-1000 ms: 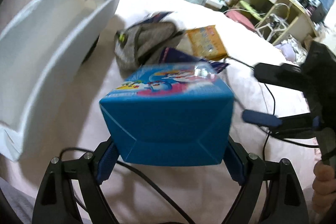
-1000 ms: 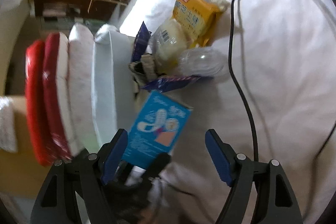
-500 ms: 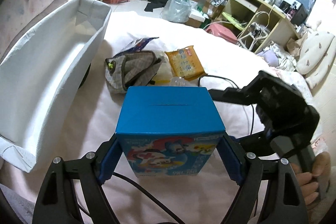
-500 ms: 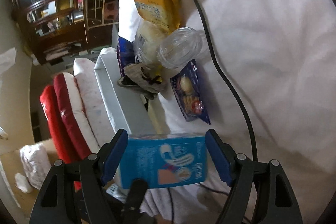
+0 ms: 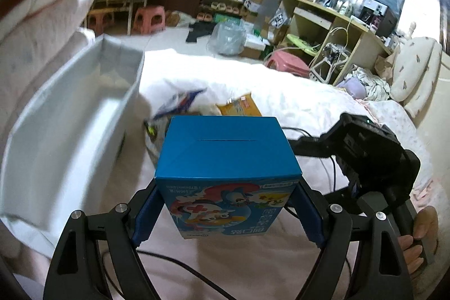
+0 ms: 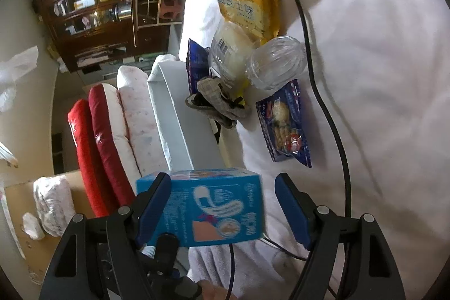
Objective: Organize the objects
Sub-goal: 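Carry the blue bandage box with the left gripper over the white tray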
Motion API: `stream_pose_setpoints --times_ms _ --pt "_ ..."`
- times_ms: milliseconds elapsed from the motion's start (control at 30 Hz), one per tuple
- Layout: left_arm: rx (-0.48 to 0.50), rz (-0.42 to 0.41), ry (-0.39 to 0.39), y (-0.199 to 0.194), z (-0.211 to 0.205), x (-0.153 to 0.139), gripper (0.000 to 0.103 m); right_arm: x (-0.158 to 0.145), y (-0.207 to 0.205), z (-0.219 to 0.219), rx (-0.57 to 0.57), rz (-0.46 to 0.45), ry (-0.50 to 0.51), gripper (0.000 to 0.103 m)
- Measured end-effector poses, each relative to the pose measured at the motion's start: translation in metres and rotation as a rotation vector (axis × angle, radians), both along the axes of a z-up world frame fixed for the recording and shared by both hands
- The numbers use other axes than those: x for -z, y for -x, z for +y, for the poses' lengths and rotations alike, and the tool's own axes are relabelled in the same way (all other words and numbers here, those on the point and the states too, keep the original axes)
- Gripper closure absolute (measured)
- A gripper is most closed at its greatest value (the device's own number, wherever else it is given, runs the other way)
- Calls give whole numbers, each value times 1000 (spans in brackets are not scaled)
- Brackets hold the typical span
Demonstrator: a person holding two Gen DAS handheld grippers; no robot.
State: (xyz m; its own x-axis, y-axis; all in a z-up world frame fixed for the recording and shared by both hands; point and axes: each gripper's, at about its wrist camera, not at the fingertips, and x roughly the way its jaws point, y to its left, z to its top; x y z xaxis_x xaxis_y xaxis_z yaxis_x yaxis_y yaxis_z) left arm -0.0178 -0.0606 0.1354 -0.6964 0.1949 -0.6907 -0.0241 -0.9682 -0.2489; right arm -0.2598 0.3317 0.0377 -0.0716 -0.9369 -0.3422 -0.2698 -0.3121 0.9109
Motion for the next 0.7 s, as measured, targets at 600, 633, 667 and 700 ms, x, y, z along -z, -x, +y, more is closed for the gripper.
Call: stream_pose_setpoints --times_ms 600,633,667,700 --pt "-91 252 130 -17 -39 -54 19 -125 -18 -66 -140 459 100 26" --pt "-106 255 157 -18 -42 -55 19 -130 -20 -73 -148 478 90 26" --pt "-122 257 179 -20 -45 -57 19 -134 -21 -81 -156 490 75 26" --pt "-142 258 203 -21 -48 -59 19 -137 -22 -89 -166 493 67 26"
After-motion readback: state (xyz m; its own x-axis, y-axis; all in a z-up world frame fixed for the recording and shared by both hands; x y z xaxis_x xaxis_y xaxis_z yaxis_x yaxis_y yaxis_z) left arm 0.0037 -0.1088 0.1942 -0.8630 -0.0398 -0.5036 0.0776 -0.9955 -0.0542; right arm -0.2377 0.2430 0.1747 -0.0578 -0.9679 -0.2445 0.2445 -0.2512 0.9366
